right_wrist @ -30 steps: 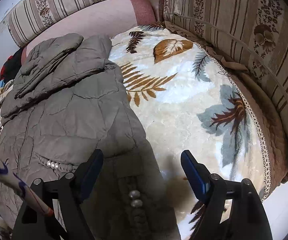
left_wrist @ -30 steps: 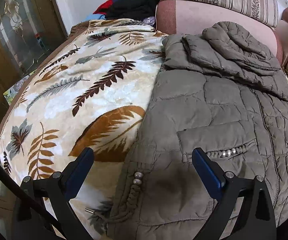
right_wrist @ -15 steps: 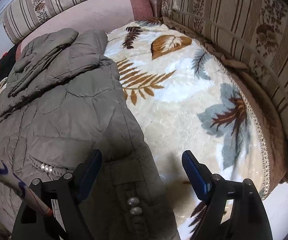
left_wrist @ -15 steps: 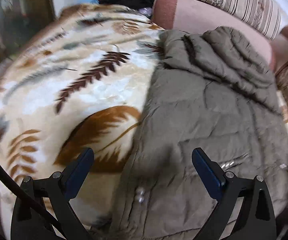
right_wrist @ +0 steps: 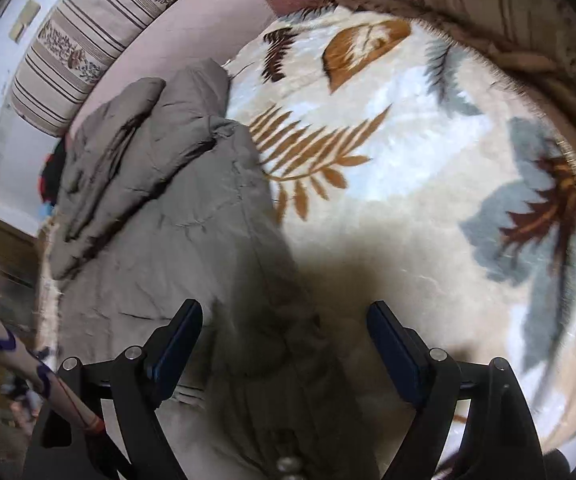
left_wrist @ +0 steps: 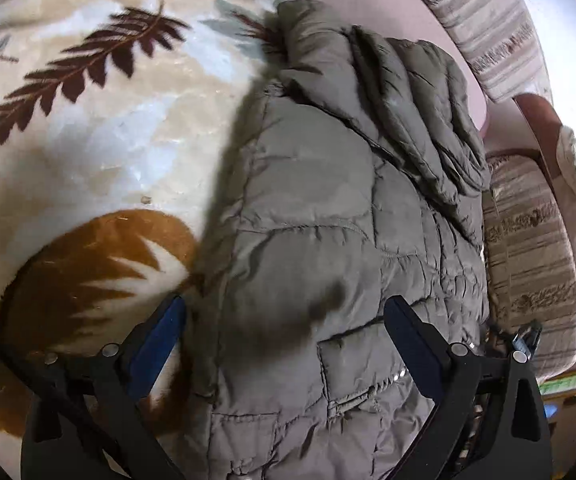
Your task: Fold large clothes
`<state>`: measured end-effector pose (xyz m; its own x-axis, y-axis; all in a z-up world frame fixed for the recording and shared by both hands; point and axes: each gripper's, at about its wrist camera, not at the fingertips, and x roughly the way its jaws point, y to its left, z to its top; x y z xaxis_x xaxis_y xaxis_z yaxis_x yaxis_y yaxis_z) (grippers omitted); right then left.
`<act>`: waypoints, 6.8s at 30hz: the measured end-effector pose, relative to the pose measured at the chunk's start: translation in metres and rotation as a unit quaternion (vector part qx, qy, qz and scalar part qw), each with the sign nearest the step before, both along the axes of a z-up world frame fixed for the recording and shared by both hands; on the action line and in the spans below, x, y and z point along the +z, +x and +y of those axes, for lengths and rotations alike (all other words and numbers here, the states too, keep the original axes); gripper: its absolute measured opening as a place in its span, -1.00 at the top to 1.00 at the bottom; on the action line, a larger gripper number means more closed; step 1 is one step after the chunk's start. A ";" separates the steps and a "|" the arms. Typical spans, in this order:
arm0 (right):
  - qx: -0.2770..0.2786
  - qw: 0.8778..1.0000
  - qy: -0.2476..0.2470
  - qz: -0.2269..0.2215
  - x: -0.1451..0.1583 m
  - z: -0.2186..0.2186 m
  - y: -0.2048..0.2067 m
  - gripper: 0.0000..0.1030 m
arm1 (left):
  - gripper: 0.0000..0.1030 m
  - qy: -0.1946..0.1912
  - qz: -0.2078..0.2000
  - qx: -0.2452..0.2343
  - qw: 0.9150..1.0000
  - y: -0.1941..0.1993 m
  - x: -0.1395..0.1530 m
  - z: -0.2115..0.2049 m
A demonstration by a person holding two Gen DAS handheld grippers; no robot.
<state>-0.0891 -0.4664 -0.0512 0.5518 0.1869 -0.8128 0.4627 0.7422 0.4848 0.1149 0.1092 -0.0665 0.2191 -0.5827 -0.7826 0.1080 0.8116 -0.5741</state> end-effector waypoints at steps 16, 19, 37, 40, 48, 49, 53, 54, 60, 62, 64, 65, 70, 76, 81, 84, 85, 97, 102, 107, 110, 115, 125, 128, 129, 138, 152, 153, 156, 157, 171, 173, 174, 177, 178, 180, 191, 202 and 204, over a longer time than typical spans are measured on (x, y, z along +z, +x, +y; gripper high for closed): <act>0.076 0.989 0.123 -0.036 -0.008 0.002 -0.022 -0.66 | -0.90 -0.140 0.013 -0.035 0.990 -0.085 -0.005 0.006; 0.097 0.985 0.136 -0.038 -0.010 0.010 -0.034 -0.64 | -0.90 -0.158 0.010 -0.038 0.987 -0.097 -0.004 0.006; 0.131 0.970 0.198 -0.052 -0.027 0.058 -0.075 -0.37 | -0.90 -0.124 -0.003 -0.058 0.991 -0.129 -0.009 -0.015; 0.143 0.966 0.212 -0.042 -0.033 0.071 -0.075 -0.31 | -0.90 -0.102 -0.006 -0.052 0.993 -0.130 -0.008 -0.020; 0.130 0.980 0.152 -0.019 -0.029 0.098 -0.075 0.17 | 0.31 0.062 -0.025 -0.023 0.998 -0.139 0.005 -0.036; 0.130 0.981 0.142 -0.018 -0.026 0.099 -0.075 0.25 | 0.43 0.061 -0.027 -0.021 0.998 -0.140 0.007 -0.034; 0.140 0.984 0.105 -0.032 -0.001 0.108 -0.073 0.48 | 0.61 0.067 -0.060 -0.016 0.996 -0.150 0.032 -0.035; 0.142 0.984 0.101 -0.041 0.007 0.108 -0.074 0.50 | 0.62 0.070 -0.068 -0.017 0.995 -0.154 0.039 -0.035; 0.160 0.977 0.109 -0.096 0.046 0.104 -0.093 0.59 | 0.64 0.061 -0.090 -0.022 0.994 -0.176 0.062 -0.029; 0.170 0.975 0.105 -0.094 0.050 0.105 -0.105 0.59 | 0.64 0.063 -0.086 -0.030 0.994 -0.189 0.062 -0.024; 0.177 0.975 0.102 -0.087 0.049 0.106 -0.113 0.60 | 0.64 0.066 -0.080 -0.034 0.994 -0.197 0.061 -0.019; 0.178 0.976 0.099 -0.082 0.048 0.105 -0.119 0.60 | 0.64 0.068 -0.076 -0.036 0.994 -0.201 0.058 -0.016; 0.167 0.978 0.104 -0.068 0.042 0.100 -0.115 0.60 | 0.63 0.088 -0.081 -0.036 0.992 -0.194 0.063 -0.024; 0.188 0.973 0.081 -0.103 0.076 0.104 -0.080 0.60 | 0.63 0.081 -0.147 -0.026 0.985 -0.162 0.109 -0.029; 0.180 0.974 0.058 -0.129 0.102 0.102 -0.034 0.59 | 0.62 0.086 -0.179 -0.012 0.980 -0.119 0.138 -0.042; 0.170 0.975 0.038 -0.138 0.115 0.101 -0.009 0.60 | 0.62 0.101 -0.192 -0.008 0.976 -0.093 0.153 -0.052; 0.167 0.975 0.035 -0.140 0.118 0.100 -0.003 0.60 | 0.62 0.105 -0.196 -0.006 0.975 -0.084 0.158 -0.055; 0.093 0.985 -0.011 -0.142 0.153 0.064 0.127 0.56 | 0.60 0.115 -0.151 0.047 0.981 0.063 0.166 -0.066; 0.072 0.991 -0.023 -0.108 0.138 0.055 0.190 0.54 | 0.59 0.131 -0.109 0.055 0.984 0.133 0.143 -0.074; 0.057 0.994 -0.040 -0.079 0.118 0.048 0.241 0.52 | 0.56 0.164 -0.096 0.069 0.979 0.182 0.118 -0.093; 0.055 0.995 -0.060 -0.061 0.102 0.044 0.265 0.52 | 0.55 0.199 -0.100 0.069 0.973 0.200 0.099 -0.109; 0.038 0.997 -0.052 -0.031 0.071 0.035 0.287 0.49 | 0.53 0.237 -0.101 0.070 0.964 0.205 0.081 -0.125; 0.024 0.993 -0.045 -0.109 0.108 0.036 0.248 -0.47 | -0.38 0.059 -0.124 0.082 0.987 0.160 0.143 -0.086; 0.022 0.986 -0.079 -0.143 0.129 0.044 0.233 -0.83 | -0.61 0.012 -0.133 0.087 0.987 0.146 0.156 -0.086; 0.026 0.983 -0.100 -0.149 0.135 0.050 0.229 -0.83 | -0.65 0.009 -0.141 0.078 0.987 0.141 0.162 -0.092; 0.133 0.952 -0.248 -0.118 0.102 0.130 0.223 -0.83 | -0.68 0.153 -0.196 -0.011 0.969 0.114 0.129 -0.183; 0.110 0.961 -0.247 -0.062 0.035 0.092 0.315 -0.85 | -0.70 0.242 -0.217 -0.020 0.946 0.205 0.066 -0.214; 0.107 0.963 -0.241 -0.060 0.032 0.087 0.321 -0.88 | -0.73 0.242 -0.217 -0.019 0.946 0.211 0.064 -0.215; 0.101 0.967 -0.229 -0.055 0.024 0.076 0.338 -0.95 | -0.81 0.239 -0.214 -0.014 0.947 0.228 0.058 -0.219; 0.101 0.968 -0.225 -0.054 0.022 0.074 0.342 -0.96 | -0.83 0.236 -0.212 -0.011 0.948 0.235 0.055 -0.219; 0.092 0.969 -0.227 -0.028 0.023 0.067 0.361 -0.98 | -0.91 0.219 -0.179 0.012 0.959 0.238 0.080 -0.197; 0.086 0.968 -0.234 -0.034 0.035 0.066 0.348 -0.98 | -0.91 0.240 -0.197 0.017 0.950 0.217 0.099 -0.184; 0.085 0.968 -0.234 -0.041 0.042 0.065 0.336 -0.98 | -0.91 0.245 -0.204 0.018 0.948 0.209 0.104 -0.181; 0.081 0.968 -0.231 -0.052 0.054 0.063 0.295 -0.98 | -0.91 0.268 -0.224 0.026 0.937 0.173 0.117 -0.164; 0.082 0.968 -0.232 -0.055 0.057 0.063 0.279 -0.98 | -0.91 0.275 -0.230 0.031 0.933 0.157 0.119 -0.155; 0.081 0.965 -0.243 -0.057 0.059 0.066 0.244 -0.98 | -0.91 0.288 -0.234 0.036 0.928 0.133 0.118 -0.144; 0.056 0.973 -0.225 -0.014 0.022 0.077 0.101 -0.98 | -0.91 0.328 -0.222 0.065 0.916 0.011 0.096 -0.110; 0.069 0.965 -0.253 -0.018 0.030 0.111 0.050 -0.98 | -0.91 0.280 -0.207 0.052 0.936 -0.074 0.101 -0.119; 0.066 0.966 -0.249 -0.017 0.031 0.112 0.046 -0.98 | -0.91 0.278 -0.207 0.050 0.937 -0.078 0.100 -0.118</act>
<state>-0.0428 -0.3539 -0.0204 0.5782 -0.1514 -0.8017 0.3376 0.9390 0.0661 0.0371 -0.0087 0.0340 0.6015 -0.0704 -0.7957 0.1360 0.9906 0.0152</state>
